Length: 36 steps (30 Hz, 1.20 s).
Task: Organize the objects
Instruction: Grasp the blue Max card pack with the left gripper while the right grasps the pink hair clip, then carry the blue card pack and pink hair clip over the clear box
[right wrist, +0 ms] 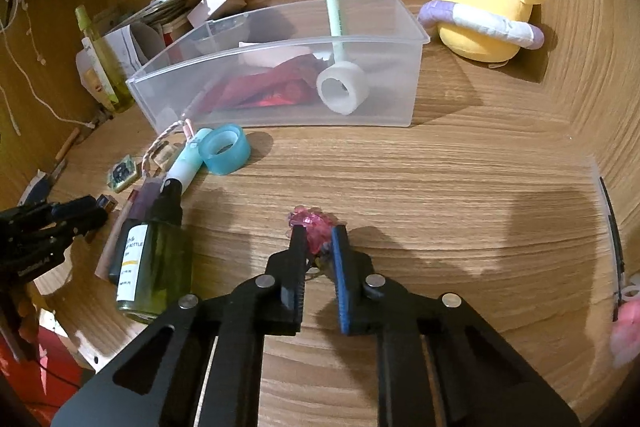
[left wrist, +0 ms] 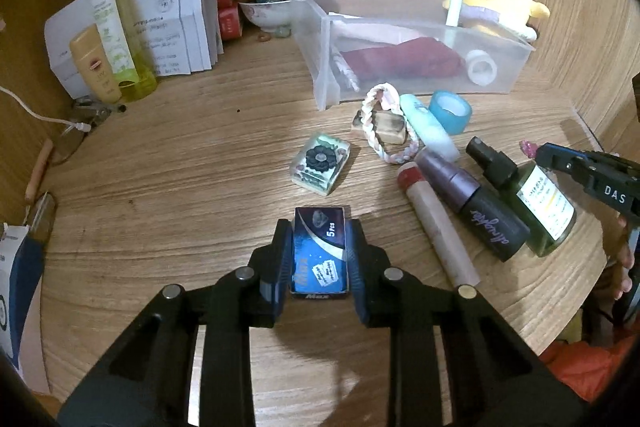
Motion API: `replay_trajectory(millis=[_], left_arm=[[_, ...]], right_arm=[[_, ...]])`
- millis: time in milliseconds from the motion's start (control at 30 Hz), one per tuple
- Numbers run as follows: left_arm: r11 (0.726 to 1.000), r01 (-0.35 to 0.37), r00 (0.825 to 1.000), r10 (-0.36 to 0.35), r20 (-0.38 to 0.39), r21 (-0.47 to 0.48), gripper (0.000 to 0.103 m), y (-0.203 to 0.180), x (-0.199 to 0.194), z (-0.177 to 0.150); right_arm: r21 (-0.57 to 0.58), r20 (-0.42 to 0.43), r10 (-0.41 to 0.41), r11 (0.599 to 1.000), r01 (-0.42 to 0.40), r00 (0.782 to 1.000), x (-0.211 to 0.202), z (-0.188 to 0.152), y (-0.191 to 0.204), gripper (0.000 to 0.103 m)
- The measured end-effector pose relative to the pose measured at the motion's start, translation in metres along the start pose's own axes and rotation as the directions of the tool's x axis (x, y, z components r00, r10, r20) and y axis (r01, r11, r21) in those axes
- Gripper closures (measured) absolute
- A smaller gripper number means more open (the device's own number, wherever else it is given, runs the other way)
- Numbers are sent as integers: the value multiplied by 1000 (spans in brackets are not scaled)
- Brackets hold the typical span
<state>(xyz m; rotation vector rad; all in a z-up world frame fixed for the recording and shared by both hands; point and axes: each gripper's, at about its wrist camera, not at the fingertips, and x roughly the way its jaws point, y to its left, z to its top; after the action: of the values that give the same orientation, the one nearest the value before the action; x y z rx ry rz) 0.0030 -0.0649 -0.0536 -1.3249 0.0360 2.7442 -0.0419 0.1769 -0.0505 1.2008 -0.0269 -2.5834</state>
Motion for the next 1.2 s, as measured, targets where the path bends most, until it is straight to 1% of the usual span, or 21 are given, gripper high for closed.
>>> replay_trajectory(millis=[200,300,367,433,467,500,567,633,800,867,900,933,1100,1200], left_arm=[[999,21,1000,-20,15,-38,76,4,-4,4],[997,42,998,-39,43,-61,76,8,-12,10],[996,56,996,-51,67,-69,76,9,-19,14],[995,67,994,-60,94,-73,76,9,-24,19],[995,71,993,-64,103,-72,76,9,-25,22],[995,76,991,-68,112,-72,76,8,-27,24],[994,86,989,-77,127,-67,76,4,-28,29],[993,97,986,-88,139,-61,76,1,-29,33],[991,124,977,-115,178,-43,76,-8,-32,48],[990,137,973,-127,194,-38,76,-11,-34,54],[989,141,971,-131,201,-37,76,-13,-34,57],[989,146,969,-135,207,-35,76,-14,-34,60],[985,168,962,-157,224,-32,76,-18,-32,74],[984,173,959,-161,234,-30,76,-22,-32,82]], right_arm=[[12,16,9,1000,-10,1000,-3,4,-1,94],[8,26,7,1000,-7,1000,-8,7,-2,94],[3,14,16,1000,-17,1000,-9,8,-2,94],[-4,-1,5,1000,-5,1000,-8,9,-1,92],[-10,-10,4,1000,-4,1000,-6,9,0,85],[-11,-10,5,1000,-5,1000,-5,9,1,76],[-14,-5,4,1000,-5,1000,-4,10,2,68],[-32,-5,-2,999,2,1000,-1,11,6,68],[-50,-37,-7,999,5,999,11,13,11,69],[-60,-29,-29,998,27,999,12,12,13,70],[-67,-27,-39,997,37,999,13,12,15,76],[-73,-24,-51,996,49,998,13,12,16,78],[-75,-12,-63,995,62,998,14,14,14,78],[-62,9,-43,997,43,999,8,20,11,78]])
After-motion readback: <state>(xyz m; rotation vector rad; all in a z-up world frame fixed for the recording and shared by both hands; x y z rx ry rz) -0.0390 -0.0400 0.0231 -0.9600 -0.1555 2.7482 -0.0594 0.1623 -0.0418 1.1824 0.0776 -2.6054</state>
